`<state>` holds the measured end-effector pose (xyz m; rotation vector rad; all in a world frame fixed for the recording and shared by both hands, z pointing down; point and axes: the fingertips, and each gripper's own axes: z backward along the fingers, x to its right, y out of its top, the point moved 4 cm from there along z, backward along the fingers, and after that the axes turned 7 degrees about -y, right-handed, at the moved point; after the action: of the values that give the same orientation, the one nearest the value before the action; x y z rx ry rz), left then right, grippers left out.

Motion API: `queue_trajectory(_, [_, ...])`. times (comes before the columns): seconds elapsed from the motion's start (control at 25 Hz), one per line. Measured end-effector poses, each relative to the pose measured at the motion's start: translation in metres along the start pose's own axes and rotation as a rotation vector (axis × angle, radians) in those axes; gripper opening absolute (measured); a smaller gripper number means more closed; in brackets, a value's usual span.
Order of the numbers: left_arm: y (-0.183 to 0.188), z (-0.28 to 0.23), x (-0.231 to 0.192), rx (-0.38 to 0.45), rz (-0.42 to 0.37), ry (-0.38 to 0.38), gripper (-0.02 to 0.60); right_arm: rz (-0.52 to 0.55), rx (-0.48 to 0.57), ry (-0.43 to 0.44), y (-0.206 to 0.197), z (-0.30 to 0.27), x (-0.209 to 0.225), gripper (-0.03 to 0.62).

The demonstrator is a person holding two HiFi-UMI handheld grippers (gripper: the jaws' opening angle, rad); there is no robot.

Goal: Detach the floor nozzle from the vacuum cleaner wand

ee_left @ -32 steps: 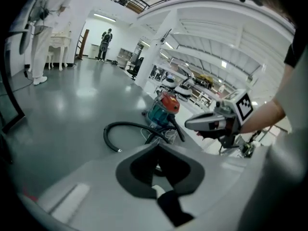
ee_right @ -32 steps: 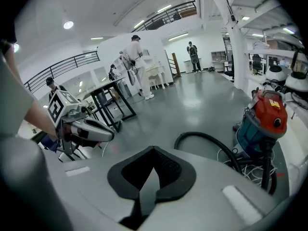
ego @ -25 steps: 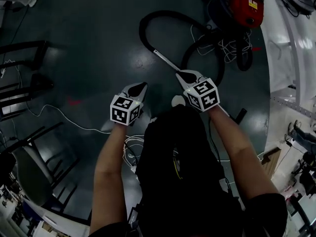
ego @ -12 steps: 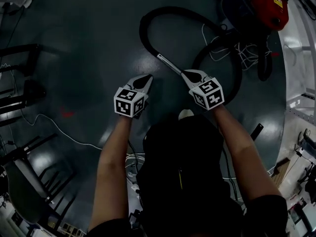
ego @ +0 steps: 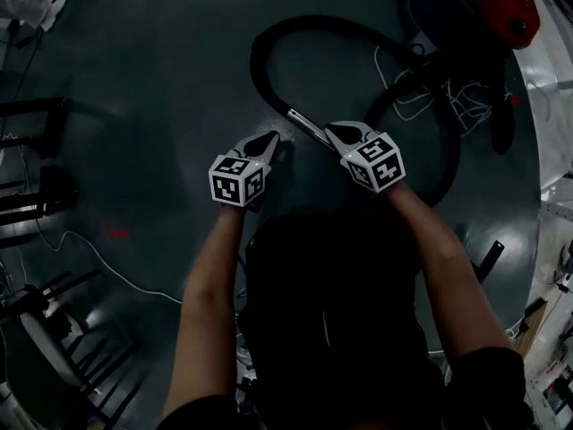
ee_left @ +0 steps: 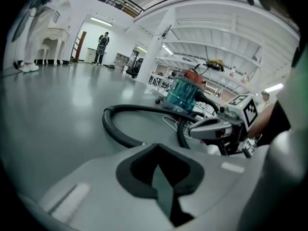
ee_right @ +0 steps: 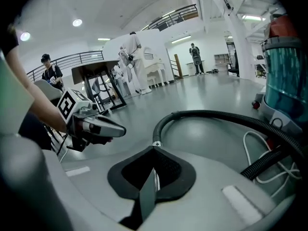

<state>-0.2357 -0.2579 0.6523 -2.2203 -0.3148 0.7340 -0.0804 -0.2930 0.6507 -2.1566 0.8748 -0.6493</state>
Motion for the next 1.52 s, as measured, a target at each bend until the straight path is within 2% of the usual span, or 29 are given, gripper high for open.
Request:
queue_trajectory(0.16, [-0.005, -0.002, -0.014, 0.015, -0.005, 0.01, 0.009, 0.022, 0.015, 0.007, 0.001, -0.017, 0.0, -0.003])
queue_trajectory(0.44, [-0.003, -0.009, -0.029, 0.045, 0.031, -0.005, 0.009, 0.011, 0.024, 0.006, 0.002, -0.037, 0.003, -0.002])
queue_trajectory(0.76, [-0.001, -0.018, -0.036, 0.003, 0.038, -0.028, 0.009, 0.003, 0.002, -0.011, -0.001, -0.054, 0.008, -0.002])
queue_trajectory(1.08, [0.005, -0.038, -0.057, -0.023, -0.009, 0.033, 0.009, 0.085, -0.033, 0.038, -0.004, -0.076, 0.006, 0.002])
queue_trajectory(1.16, [0.004, -0.04, -0.059, -0.009, 0.0, 0.058, 0.009, 0.092, -0.054, 0.066, -0.007, -0.081, 0.002, 0.081])
queue_trajectory(1.2, [0.003, -0.04, -0.06, 0.001, 0.005, 0.065, 0.009, 0.099, -0.065, 0.08, -0.009, -0.083, 0.0, 0.099])
queue_trajectory(1.44, [-0.011, -0.042, -0.054, -0.016, 0.004, 0.042, 0.011, 0.163, -0.133, 0.085, -0.02, -0.1, -0.006, 0.193])
queue_trajectory(1.52, [-0.013, -0.042, -0.054, -0.026, -0.001, 0.043, 0.011, 0.168, -0.152, 0.076, -0.024, -0.106, -0.009, 0.195])
